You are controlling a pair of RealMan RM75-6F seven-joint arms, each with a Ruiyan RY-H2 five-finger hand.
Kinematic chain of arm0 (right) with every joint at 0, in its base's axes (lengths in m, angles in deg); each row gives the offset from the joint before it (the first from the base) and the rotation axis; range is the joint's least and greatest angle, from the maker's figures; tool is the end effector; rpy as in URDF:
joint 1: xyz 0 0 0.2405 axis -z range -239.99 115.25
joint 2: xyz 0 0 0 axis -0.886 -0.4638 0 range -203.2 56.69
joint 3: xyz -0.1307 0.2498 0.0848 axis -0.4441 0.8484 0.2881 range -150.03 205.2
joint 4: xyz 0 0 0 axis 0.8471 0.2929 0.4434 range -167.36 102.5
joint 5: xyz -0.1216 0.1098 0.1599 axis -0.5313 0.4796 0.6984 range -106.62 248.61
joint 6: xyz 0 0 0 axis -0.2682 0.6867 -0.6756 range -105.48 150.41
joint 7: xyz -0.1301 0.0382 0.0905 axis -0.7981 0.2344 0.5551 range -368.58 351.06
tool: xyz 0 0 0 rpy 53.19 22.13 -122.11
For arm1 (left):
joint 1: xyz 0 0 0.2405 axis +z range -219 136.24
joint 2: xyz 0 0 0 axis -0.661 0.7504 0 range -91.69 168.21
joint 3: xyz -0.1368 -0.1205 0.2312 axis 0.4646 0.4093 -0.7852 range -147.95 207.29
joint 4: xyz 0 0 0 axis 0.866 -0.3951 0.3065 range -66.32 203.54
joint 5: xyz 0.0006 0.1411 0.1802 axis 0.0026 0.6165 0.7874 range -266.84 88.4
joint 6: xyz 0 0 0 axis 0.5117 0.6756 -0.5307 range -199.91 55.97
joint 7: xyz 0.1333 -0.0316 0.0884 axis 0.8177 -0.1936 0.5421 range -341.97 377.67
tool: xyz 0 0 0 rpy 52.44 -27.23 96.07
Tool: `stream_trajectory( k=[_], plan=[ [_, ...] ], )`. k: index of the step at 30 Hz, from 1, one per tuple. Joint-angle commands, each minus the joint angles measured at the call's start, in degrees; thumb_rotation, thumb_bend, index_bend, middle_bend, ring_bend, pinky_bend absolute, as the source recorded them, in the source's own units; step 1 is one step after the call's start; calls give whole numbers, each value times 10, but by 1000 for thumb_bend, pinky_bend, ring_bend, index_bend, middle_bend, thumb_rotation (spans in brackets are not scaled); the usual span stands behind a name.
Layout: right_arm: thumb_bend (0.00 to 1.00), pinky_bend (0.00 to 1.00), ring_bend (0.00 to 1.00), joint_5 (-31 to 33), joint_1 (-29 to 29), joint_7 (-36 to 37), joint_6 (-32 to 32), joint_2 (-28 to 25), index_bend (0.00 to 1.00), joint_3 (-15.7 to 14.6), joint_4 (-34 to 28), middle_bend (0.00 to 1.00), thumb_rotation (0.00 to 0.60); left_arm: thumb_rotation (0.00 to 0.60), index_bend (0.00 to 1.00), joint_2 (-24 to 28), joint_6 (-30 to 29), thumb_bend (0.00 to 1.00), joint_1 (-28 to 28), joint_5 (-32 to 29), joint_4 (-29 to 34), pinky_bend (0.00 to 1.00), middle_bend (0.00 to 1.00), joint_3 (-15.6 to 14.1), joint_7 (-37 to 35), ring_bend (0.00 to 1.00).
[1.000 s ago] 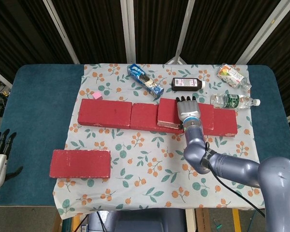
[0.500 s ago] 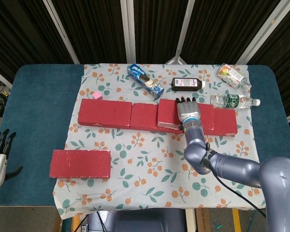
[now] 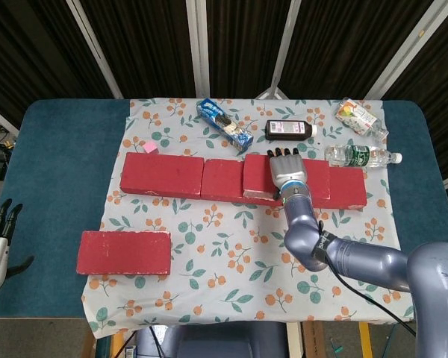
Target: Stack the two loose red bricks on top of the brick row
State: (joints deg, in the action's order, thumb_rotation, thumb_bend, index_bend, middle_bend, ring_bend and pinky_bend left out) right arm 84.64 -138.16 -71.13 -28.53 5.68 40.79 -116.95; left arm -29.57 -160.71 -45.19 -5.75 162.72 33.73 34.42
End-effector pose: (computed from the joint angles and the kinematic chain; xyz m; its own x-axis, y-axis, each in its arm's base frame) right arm -0.0808 -0.4964 0.0158 0.5751 -0.4931 0.6528 -0.7711 -0.0603 0.6338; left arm -0.3451 0.2015 0.1475 0.5625 -0.0535 0.8251 0.8265 0.0630 -0.5594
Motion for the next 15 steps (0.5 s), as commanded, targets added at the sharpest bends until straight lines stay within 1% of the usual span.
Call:
stream_trajectory(
  k=[1,5,8,10,13,15],
  plan=[
    [204,0,0,2,-1,1,-6,-6,0,2,-10,0,600,600,49,0,1,2,0,0,0,163,0,0,0,0],
    [204,0,0,8,-3,1,-13,-18,0,4,-25,0,600,600,49,0,3,2,-1,-1,0,163,0,0,-2,0],
    [203,0,0,11,-4,3,-16,-39,0,10,-51,0,600,600,49,0,1,2,0,-3,1,163,0,2,-2,0],
    [203,0,0,18,-5,0,-20,-60,0,13,-80,0,600,600,49,0,0,2,0,-4,1,163,0,2,-3,0],
    [203,0,0,47,-8,-3,-21,-104,0,23,-137,0,600,600,48,0,0,2,0,-6,1,163,0,3,-3,0],
    [203,0,0,45,-1,9,-14,-141,0,35,-180,0,600,600,47,0,0,2,0,-5,2,163,0,2,-1,0]
  ],
)
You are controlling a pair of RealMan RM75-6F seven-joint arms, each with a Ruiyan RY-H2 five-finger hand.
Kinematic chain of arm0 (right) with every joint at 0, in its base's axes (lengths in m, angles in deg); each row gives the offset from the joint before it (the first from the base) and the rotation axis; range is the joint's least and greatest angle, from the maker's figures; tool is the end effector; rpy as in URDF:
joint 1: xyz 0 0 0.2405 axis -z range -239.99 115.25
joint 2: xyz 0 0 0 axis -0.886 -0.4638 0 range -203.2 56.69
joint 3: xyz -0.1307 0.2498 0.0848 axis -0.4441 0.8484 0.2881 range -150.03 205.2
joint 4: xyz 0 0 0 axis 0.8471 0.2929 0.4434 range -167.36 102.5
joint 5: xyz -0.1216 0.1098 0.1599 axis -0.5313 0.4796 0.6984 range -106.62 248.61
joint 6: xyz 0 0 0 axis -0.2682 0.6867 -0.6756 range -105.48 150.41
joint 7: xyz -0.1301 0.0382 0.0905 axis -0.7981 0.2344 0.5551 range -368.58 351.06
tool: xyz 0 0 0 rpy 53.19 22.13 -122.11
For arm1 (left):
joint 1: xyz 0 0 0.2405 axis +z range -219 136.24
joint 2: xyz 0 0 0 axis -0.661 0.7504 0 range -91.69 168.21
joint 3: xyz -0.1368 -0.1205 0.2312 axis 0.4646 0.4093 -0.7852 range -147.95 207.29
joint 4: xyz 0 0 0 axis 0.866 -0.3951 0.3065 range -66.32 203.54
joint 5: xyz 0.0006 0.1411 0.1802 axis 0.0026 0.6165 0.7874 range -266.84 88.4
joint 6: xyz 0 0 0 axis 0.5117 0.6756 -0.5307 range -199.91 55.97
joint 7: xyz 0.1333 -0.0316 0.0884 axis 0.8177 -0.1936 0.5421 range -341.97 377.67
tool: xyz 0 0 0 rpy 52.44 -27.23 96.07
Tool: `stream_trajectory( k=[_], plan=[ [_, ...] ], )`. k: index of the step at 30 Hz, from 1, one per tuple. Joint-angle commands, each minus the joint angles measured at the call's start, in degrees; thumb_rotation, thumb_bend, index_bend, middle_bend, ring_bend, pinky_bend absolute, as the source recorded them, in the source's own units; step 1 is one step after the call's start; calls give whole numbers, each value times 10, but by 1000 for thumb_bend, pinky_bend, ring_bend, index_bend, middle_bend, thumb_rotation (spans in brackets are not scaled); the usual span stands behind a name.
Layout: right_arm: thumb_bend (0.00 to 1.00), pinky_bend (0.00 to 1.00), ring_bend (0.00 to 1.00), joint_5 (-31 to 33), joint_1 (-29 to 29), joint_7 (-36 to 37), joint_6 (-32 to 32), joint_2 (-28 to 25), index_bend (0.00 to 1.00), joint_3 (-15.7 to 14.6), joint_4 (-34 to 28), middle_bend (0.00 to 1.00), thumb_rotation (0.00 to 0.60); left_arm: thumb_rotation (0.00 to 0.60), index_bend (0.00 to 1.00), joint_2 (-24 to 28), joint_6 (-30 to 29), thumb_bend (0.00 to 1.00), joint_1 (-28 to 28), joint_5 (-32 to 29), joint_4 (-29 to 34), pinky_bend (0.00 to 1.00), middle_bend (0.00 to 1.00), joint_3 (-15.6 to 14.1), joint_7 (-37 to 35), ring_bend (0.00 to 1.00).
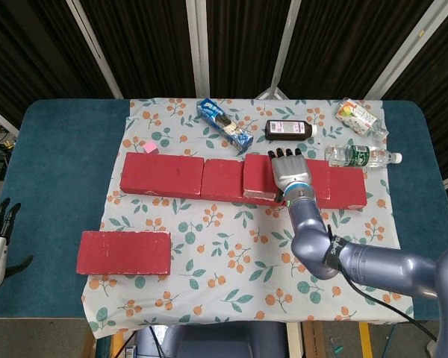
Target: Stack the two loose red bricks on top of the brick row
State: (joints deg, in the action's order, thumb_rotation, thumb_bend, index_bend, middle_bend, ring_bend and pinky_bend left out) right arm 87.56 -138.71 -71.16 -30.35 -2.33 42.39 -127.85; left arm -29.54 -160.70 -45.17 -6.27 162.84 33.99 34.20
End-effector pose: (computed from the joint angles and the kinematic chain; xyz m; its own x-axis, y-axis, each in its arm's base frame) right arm -0.0634 -0.4744 0.0495 0.5595 -0.5046 0.6575 -0.7878 -0.0771 0.6111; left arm -0.3458 0.2022 0.1487 0.5575 -0.0553 0.8283 0.8297 0.0724 -0.5535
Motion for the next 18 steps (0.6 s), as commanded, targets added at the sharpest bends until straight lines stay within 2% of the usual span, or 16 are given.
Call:
stream_trajectory(
  k=[1,3,5,7,10,12,15,18],
  plan=[
    [203,0,0,6,12,21,6,-79,0,23,-94,0,600,600,45,-1,0,2,0,1,1,163,0,-1,2,0],
    [202,0,0,-44,40,55,5,-118,0,31,-152,0,600,600,42,-1,0,2,0,5,2,163,0,-3,4,0],
    [203,0,0,-141,89,100,-21,-152,0,29,-220,0,600,600,38,-2,-1,2,-1,11,4,164,0,-5,1,0],
    [203,0,0,-249,143,137,-68,-170,0,13,-277,0,600,600,36,-1,-2,2,0,16,5,167,0,-8,-5,0],
    [203,0,0,-464,259,216,-153,-178,0,-37,-349,0,600,600,33,0,-9,2,4,21,8,169,0,-9,-7,0],
    [203,0,0,-605,336,274,-194,-175,0,-79,-360,0,600,600,28,0,-14,2,6,24,11,169,0,-11,-4,0],
    [203,0,0,-790,426,345,-251,-161,0,-137,-326,0,600,600,21,-1,-19,2,9,30,15,169,0,-14,-4,0],
    [203,0,0,-910,490,386,-308,-146,0,-178,-274,0,600,600,12,-2,-16,2,8,35,19,169,0,-17,-9,0]
  ],
)
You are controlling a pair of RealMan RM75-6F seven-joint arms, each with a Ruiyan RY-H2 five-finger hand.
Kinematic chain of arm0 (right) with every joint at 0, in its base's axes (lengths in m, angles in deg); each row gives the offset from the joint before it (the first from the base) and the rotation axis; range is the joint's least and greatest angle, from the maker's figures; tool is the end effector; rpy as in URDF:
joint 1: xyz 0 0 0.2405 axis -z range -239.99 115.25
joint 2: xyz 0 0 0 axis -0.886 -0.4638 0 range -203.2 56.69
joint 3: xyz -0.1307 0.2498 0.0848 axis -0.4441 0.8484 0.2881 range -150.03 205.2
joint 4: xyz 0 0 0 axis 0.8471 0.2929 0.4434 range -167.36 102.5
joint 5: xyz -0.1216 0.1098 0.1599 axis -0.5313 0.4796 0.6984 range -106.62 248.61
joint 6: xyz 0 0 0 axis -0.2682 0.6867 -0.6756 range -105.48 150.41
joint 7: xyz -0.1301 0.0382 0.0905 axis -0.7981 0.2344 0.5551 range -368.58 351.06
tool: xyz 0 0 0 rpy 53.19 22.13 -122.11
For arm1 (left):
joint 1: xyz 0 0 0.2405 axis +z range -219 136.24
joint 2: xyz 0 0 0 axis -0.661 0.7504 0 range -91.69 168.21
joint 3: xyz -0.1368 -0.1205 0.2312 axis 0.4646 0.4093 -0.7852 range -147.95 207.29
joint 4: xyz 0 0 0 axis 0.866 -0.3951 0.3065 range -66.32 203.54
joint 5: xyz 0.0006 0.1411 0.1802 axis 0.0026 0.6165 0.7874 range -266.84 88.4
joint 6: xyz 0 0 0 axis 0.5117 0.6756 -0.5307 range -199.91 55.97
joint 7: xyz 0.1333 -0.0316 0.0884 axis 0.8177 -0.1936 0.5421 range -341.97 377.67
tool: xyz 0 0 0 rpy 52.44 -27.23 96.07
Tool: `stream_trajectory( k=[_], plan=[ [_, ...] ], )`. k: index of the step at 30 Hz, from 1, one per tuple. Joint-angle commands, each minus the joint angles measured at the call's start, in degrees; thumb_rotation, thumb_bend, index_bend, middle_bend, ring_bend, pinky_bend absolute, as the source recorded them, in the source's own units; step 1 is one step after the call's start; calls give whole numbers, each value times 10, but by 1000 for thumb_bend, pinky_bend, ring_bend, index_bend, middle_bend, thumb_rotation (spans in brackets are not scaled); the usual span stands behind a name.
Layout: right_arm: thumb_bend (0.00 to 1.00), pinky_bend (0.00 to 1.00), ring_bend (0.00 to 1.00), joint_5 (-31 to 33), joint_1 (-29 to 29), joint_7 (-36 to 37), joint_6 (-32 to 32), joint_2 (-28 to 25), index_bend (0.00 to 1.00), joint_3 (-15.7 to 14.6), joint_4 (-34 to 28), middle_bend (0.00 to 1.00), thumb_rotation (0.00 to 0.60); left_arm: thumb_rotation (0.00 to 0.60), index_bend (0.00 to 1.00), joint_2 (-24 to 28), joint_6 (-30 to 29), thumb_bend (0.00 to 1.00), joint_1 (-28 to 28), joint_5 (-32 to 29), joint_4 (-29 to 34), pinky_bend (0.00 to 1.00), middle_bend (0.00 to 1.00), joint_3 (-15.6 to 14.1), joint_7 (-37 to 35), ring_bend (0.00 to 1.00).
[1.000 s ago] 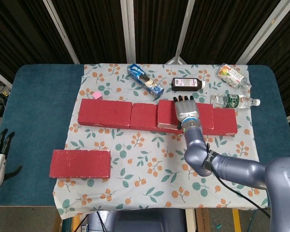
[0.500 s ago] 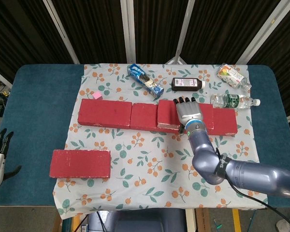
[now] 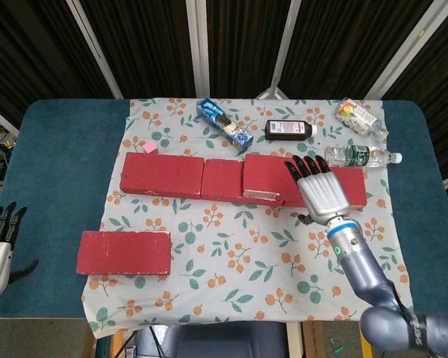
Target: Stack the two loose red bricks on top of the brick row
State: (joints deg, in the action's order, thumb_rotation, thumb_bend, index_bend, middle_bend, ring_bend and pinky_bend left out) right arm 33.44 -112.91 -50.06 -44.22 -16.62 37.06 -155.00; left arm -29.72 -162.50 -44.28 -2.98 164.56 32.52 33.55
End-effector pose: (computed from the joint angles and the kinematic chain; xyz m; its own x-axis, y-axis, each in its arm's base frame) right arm -0.1186 -0.3661 0.1267 0.6005 -0.1899 0.7767 -0.7947 -0.2488 0.5536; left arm -0.3337 0.1909 0.1431 0.5236 -0.0669 0.8493 0.8519 0.0309 -0.5228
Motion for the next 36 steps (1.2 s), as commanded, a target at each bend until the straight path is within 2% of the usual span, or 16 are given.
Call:
stream_trajectory(
  k=[1,4,7,15,20,27,33,36],
  plan=[
    [203,0,0,-399,251,187,-190,5,0,-134,14,0,600,600,9,0,6,2,-2,4,3,169,0,-4,-4,0],
    [202,0,0,-457,301,221,-236,27,0,-160,56,0,600,600,8,7,25,1,-8,12,12,170,0,-13,-13,0],
    [202,0,0,-477,333,233,-257,42,0,-176,83,0,600,600,7,16,41,2,-15,15,24,171,0,-17,-6,0],
    [202,0,0,-507,404,229,-305,90,0,-187,149,0,600,600,5,45,90,0,-42,9,96,171,0,-18,50,0],
    [202,0,0,-483,431,219,-309,116,0,-171,180,0,600,600,0,55,127,0,-64,-13,142,171,0,-12,102,0],
    [202,0,0,-457,441,219,-310,150,0,-126,237,0,600,600,0,64,163,0,-83,-47,221,164,0,-17,170,0],
    [202,0,0,-454,444,239,-281,144,0,-121,237,0,600,600,0,98,213,0,-120,-132,307,131,0,-19,295,0],
    [203,0,0,-453,445,243,-269,141,0,-119,233,0,600,600,0,112,234,0,-150,-198,349,131,0,-14,358,0]
  ],
)
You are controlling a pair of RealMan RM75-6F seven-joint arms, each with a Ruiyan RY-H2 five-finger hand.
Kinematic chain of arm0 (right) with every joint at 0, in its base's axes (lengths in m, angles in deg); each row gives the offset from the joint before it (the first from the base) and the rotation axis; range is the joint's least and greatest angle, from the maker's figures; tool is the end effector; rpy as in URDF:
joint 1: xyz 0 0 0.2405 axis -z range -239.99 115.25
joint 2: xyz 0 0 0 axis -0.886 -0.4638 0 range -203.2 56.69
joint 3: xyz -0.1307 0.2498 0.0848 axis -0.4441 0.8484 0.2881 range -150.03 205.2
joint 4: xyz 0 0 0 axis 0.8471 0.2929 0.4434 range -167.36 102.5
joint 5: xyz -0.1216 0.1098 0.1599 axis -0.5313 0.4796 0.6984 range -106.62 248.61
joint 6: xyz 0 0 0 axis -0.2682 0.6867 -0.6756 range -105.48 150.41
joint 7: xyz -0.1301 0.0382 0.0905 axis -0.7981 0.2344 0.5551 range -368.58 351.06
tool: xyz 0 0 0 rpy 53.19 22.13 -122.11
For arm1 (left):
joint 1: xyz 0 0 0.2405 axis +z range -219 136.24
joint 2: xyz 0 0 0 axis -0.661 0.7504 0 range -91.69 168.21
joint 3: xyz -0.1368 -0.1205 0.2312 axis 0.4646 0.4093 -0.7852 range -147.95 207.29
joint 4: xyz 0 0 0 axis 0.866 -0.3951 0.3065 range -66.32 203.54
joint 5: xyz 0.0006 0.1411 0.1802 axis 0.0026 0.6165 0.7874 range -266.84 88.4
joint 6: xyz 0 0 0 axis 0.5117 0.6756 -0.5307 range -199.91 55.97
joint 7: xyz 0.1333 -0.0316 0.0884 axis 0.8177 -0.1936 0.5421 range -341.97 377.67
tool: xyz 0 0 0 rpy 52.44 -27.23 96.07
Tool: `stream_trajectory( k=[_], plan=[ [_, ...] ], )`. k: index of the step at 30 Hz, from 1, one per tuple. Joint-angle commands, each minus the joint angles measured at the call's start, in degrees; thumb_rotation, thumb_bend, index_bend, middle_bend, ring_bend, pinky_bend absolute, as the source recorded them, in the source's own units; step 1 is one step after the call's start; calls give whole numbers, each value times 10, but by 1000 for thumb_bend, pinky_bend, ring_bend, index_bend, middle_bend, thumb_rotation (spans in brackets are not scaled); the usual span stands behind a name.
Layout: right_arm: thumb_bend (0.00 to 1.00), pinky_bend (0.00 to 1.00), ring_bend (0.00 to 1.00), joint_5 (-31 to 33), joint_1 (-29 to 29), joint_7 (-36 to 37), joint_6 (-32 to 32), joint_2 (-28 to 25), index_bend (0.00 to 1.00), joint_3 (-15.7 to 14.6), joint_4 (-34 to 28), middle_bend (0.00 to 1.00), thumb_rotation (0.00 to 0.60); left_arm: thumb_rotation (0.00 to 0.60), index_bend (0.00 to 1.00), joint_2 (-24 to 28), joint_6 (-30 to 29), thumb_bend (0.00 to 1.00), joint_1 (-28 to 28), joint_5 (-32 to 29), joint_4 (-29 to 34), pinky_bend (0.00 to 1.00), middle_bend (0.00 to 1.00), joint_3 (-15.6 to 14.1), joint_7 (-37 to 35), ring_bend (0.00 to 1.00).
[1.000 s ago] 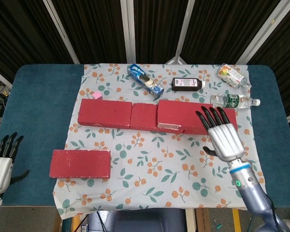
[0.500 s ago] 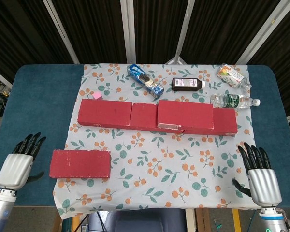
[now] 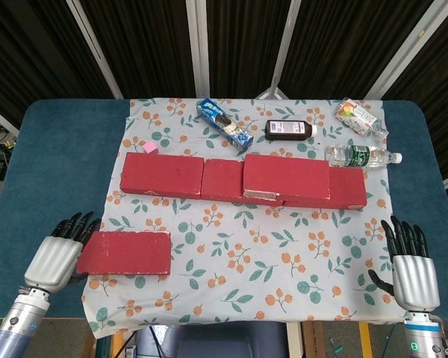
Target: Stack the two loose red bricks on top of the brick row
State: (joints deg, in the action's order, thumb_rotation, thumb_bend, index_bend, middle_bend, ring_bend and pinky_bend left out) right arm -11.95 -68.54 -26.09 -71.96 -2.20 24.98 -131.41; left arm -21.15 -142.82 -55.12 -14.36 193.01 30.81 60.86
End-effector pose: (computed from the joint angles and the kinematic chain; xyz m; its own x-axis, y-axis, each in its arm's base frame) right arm -0.3197 -0.1866 0.1197 0.4633 0.0417 0.8852 -0.8861 0.0382 0.4619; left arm -0.2289 0.2143 0.1085 0.6300 0.2489 0.7356 0.7765 -0.2136 -0.5927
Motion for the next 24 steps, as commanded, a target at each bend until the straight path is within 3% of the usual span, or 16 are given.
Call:
stream_trajectory(
  k=[1,7,14,18,24],
  plan=[
    [203,0,0,2,2,3,12,-5,0,3,-5,0,600,600,0,29,42,0,-54,-110,74,128,0,6,105,0],
    [202,0,0,7,6,5,29,-10,0,8,-12,0,600,600,0,10,59,0,-141,-276,104,9,0,23,200,0],
    [202,0,0,12,9,5,45,-15,0,13,-17,0,600,600,0,-22,63,0,-225,-407,98,0,0,38,227,0],
    [202,0,0,13,10,3,52,-16,0,16,-19,0,600,600,0,-45,47,0,-249,-433,91,0,0,42,213,0],
    [203,0,0,12,11,5,67,-17,0,17,-18,0,600,600,0,-71,19,0,-253,-417,69,0,0,31,176,0]
  ],
)
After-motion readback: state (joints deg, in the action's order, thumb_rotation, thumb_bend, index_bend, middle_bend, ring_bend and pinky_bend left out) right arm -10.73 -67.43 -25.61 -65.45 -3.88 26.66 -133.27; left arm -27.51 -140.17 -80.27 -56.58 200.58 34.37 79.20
